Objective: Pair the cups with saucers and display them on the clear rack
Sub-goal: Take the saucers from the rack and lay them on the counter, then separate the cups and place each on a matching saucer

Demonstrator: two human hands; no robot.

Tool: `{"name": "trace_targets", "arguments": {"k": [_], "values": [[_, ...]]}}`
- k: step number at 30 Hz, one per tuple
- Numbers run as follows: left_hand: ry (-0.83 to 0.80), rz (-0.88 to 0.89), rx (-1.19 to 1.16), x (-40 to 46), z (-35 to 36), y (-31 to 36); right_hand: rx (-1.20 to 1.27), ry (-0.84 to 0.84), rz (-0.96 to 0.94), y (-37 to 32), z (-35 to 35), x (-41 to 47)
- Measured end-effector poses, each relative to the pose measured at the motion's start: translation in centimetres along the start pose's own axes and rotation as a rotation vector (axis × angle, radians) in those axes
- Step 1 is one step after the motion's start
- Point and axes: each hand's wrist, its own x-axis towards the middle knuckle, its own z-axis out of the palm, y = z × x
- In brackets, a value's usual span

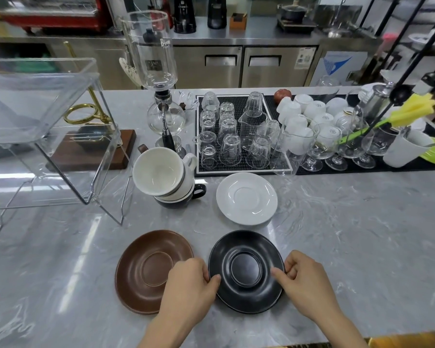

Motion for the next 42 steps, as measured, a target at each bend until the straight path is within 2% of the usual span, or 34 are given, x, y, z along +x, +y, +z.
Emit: {"name": "trace_targets", "arguments": {"k": [11, 16, 26, 30, 37, 42], "values": [[-0.018, 0.010, 0.024, -0.1, -0.1, 0.0, -0.015, -0.043, 0.031, 0.0, -0.3, 0.2], [0.015, -0.015, -0.060, -0.3, -0.8, -0.1, -0.028, 0.007, 0.056, -0.7, -0.9, 0.5], [0.257, -0.001, -0.229, 0.1, -3.2, -1.3, -0.049, 0.046, -0.162, -5.5, -0.7, 1.1], [0.330, -0.063, -0.271, 0.6, -4.5, -2.2, 0.014, 0.033, -0.239, -7.6, 0.1, 1.7], [0.426, -0.109, -0.349, 2.4, -6.5, -3.9, 0.041, -0.041, -0.362, -11.3, 1.5, 3.6], [0.416, -0.078, -0.358, 3.9, -8.0, -4.6, 0.038, -0.083, -0.451, -13.6, 2.3, 5.3]]}}
